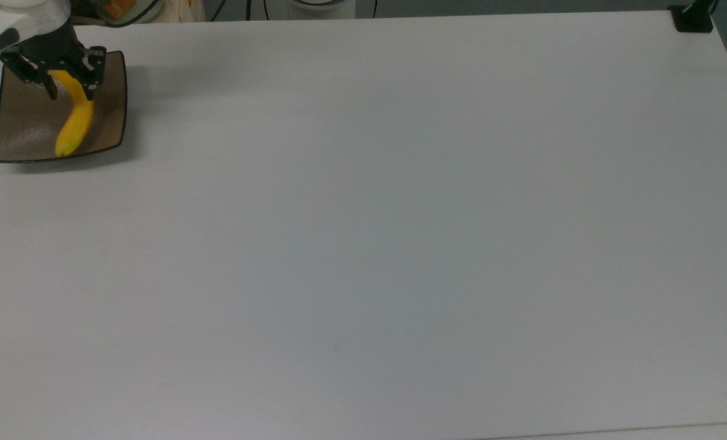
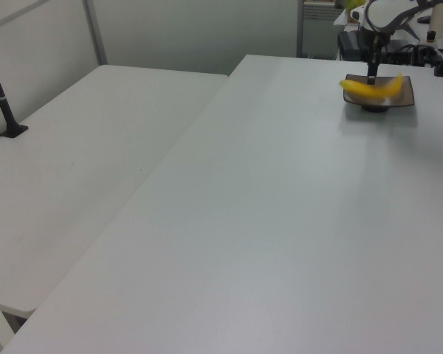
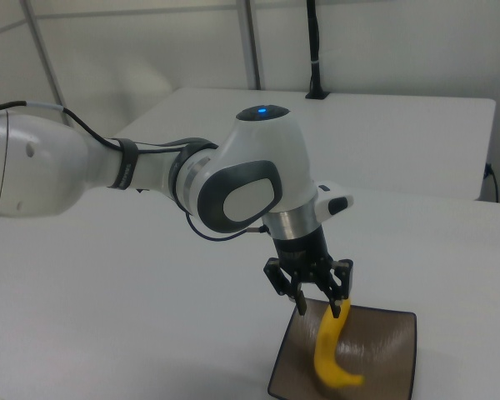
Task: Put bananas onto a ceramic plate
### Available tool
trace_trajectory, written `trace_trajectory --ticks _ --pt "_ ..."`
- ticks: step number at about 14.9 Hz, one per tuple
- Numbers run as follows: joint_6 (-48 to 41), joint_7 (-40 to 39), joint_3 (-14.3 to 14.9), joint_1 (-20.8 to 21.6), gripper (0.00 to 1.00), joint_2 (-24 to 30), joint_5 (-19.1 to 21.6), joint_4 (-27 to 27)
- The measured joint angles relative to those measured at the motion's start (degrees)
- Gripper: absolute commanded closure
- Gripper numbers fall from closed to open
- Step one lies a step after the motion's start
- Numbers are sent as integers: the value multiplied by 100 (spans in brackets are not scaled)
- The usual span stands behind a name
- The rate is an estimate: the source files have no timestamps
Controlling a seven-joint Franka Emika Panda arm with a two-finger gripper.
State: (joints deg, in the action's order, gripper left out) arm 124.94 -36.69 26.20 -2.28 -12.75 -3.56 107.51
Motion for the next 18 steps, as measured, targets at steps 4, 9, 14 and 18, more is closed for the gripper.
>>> trace_trajectory --ticks 4,9,14,18 --pt "0 0 0 9 0 -7 77 -5" --pt "-177 654 -69 124 0 43 546 -189" --pt "-1870 1796 -591 308 0 230 590 -837" --pt "-2320 2969 -1584 205 0 450 769 -1411"
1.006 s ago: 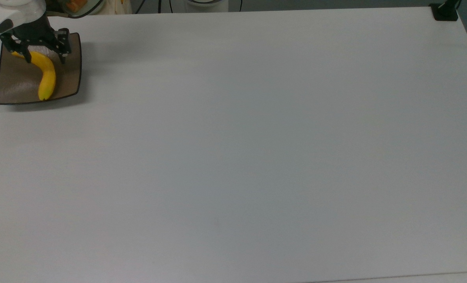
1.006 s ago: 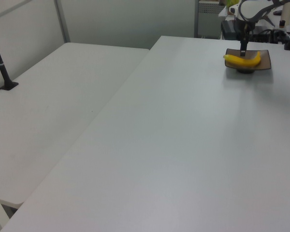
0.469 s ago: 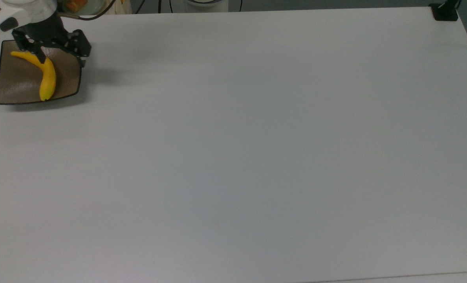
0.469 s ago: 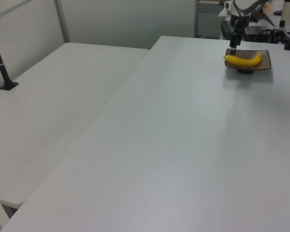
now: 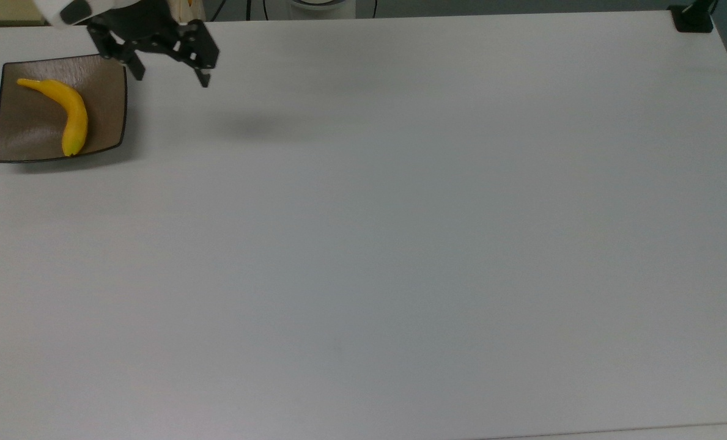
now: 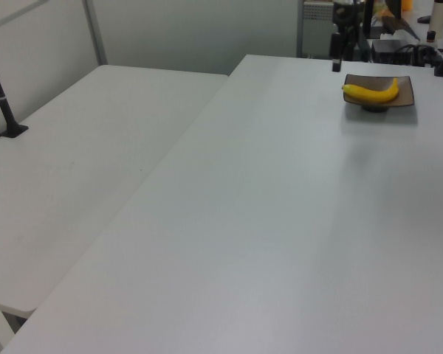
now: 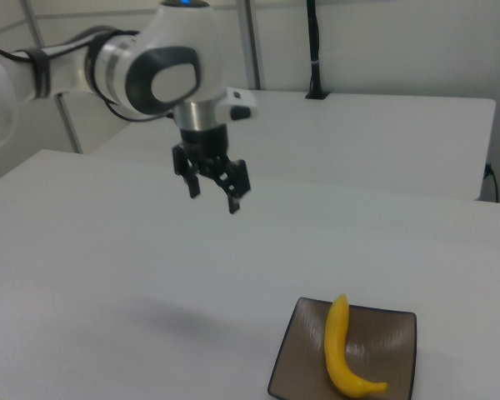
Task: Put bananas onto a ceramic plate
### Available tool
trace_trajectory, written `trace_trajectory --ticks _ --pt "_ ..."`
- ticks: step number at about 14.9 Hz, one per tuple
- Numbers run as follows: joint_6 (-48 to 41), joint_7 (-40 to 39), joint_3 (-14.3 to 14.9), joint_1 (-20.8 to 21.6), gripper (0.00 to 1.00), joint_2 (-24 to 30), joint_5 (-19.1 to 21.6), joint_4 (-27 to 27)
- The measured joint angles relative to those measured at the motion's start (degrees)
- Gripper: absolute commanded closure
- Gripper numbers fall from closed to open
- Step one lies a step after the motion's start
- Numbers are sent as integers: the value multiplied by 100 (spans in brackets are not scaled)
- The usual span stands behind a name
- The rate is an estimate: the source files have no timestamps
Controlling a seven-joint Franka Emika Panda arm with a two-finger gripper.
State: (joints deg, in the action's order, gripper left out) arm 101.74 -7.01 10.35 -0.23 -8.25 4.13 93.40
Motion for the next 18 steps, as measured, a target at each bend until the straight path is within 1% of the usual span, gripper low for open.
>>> trace_trajectory --ticks 3,6,7,9,12,14,17,18 --pt "-19 509 -744 -136 0 107 5 -145" --pt "-21 779 -1453 -311 0 164 4 -153" --pt "-21 856 -1631 -341 0 164 3 -153" --pt "-21 902 -1885 -348 0 164 -4 -143" --pt "19 910 -2078 -290 0 164 -124 -105" --pt "195 962 -2098 -175 0 164 -174 3" --pt "298 982 -2103 0 0 163 -368 185" --pt "299 988 -2085 136 0 163 -408 260"
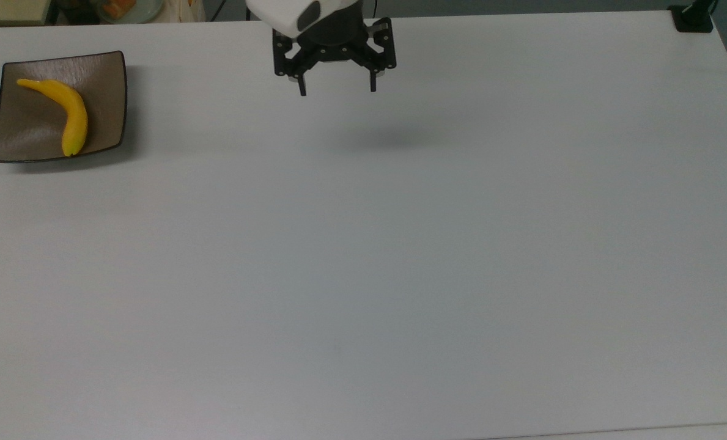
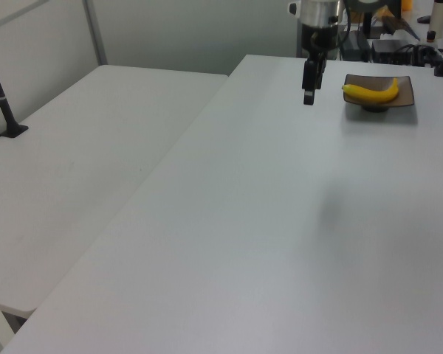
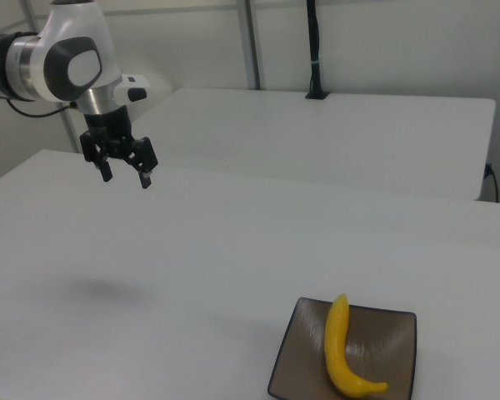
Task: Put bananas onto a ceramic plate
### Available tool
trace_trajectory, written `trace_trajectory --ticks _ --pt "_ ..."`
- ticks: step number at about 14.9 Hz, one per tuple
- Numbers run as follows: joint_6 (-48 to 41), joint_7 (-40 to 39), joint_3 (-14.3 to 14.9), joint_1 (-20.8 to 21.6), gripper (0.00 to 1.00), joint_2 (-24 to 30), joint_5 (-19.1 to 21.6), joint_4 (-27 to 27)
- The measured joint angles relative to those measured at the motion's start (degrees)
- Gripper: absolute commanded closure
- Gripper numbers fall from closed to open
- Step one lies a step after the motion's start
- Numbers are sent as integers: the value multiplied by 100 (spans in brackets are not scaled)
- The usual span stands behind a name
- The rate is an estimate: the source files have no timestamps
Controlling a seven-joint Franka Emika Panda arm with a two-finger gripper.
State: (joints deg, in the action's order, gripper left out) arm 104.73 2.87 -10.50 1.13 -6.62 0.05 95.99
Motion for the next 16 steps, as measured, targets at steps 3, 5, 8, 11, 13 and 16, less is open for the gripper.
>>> trace_trajectory --ticks 3,5,8,11,13,16 --pt "4 39 198 287 0 -1 -38 117" --pt "4 38 244 306 0 0 -41 171" --pt "-44 4 320 304 0 0 -49 250" --pt "-76 -54 398 287 0 19 -51 254" --pt "-92 -55 447 283 0 67 -51 253" --pt "-93 -55 477 253 0 158 -51 254"
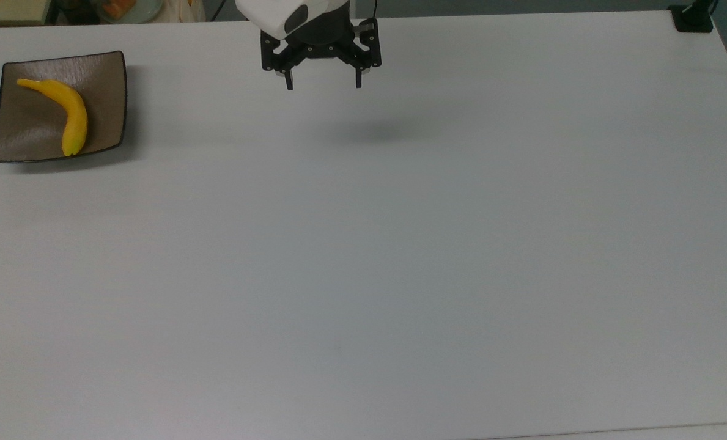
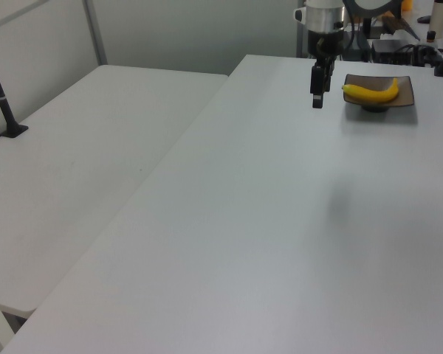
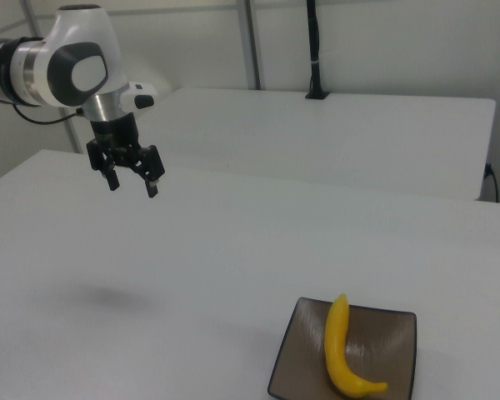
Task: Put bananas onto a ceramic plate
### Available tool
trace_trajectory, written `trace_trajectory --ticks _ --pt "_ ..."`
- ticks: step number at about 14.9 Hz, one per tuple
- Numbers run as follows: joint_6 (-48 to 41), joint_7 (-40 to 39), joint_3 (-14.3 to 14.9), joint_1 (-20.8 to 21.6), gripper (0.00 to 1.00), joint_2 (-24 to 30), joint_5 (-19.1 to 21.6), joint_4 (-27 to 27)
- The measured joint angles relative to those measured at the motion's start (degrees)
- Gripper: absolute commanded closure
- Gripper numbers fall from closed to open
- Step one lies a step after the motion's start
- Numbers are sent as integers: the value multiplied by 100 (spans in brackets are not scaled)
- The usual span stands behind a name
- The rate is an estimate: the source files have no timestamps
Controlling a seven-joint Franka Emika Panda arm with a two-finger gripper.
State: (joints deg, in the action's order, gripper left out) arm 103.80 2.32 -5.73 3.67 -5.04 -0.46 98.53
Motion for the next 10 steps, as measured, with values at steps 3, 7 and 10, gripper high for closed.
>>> trace_trajectory --ticks 3,7,10 --pt "-8 0 30 -34 0 91 0 2" --pt "-78 -140 251 -36 0 215 0 27" --pt "-138 -208 313 -35 0 268 0 65"
